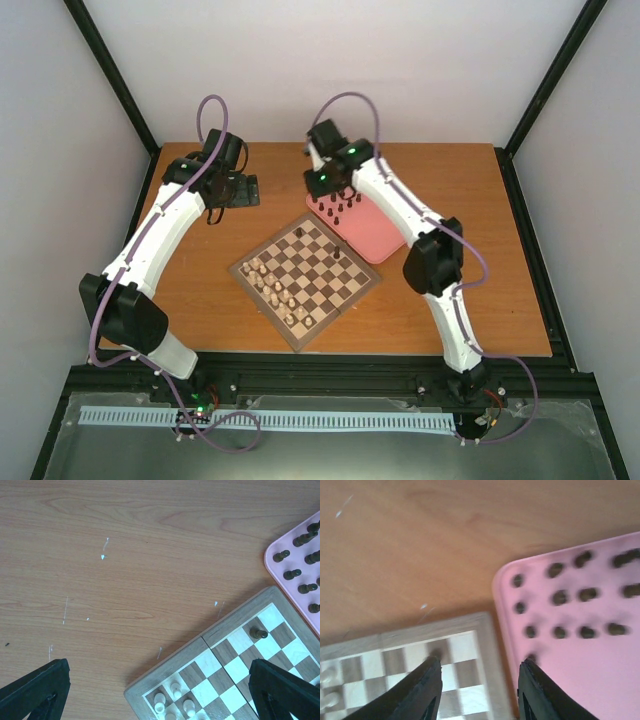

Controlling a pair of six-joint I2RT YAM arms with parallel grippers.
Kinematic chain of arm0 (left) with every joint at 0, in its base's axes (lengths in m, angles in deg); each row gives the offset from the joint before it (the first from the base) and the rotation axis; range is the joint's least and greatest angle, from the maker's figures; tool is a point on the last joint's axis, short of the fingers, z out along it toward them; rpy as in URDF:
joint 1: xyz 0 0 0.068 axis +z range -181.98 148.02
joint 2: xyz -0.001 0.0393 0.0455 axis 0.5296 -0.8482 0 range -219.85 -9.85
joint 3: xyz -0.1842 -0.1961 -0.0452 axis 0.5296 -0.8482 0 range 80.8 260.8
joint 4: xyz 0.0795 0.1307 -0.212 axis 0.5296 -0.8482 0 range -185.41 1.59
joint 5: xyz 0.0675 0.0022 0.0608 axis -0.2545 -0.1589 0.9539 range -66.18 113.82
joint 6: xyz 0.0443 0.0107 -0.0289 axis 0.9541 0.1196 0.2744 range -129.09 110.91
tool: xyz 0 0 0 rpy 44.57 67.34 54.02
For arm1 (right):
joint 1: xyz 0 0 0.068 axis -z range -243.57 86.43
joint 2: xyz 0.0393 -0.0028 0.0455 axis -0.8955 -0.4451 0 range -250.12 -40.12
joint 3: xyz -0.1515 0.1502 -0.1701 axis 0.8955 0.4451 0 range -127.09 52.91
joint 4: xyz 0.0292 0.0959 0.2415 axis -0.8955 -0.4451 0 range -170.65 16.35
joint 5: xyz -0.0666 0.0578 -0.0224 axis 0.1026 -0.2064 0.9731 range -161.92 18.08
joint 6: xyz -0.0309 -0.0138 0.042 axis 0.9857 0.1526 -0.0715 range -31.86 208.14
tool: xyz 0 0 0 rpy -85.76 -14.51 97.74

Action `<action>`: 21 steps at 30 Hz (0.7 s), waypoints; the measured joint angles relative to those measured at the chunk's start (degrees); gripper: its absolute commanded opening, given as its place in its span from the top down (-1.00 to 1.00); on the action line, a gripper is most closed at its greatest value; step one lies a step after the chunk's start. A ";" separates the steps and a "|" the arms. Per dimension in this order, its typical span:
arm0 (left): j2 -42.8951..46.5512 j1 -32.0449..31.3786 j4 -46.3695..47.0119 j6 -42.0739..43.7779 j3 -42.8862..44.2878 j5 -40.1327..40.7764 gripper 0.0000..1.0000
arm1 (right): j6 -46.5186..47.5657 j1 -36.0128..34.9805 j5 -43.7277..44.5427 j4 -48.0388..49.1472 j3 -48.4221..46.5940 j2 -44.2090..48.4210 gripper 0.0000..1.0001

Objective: Set up the chess pieces on the board
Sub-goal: Pick up the chess piece from the storage box.

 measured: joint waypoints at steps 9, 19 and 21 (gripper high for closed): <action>-0.24 0.00 0.00 0.02 0.00 -0.28 -0.99 | -0.83 10.88 1.57 -3.21 0.24 0.00 0.26; -0.81 0.00 0.00 0.02 0.00 -0.37 -0.99 | -0.90 8.39 -0.02 -4.11 8.28 -0.57 0.30; -1.20 0.00 0.00 0.02 0.00 -0.39 -1.00 | -1.09 7.98 -0.24 -3.67 11.26 -0.46 0.29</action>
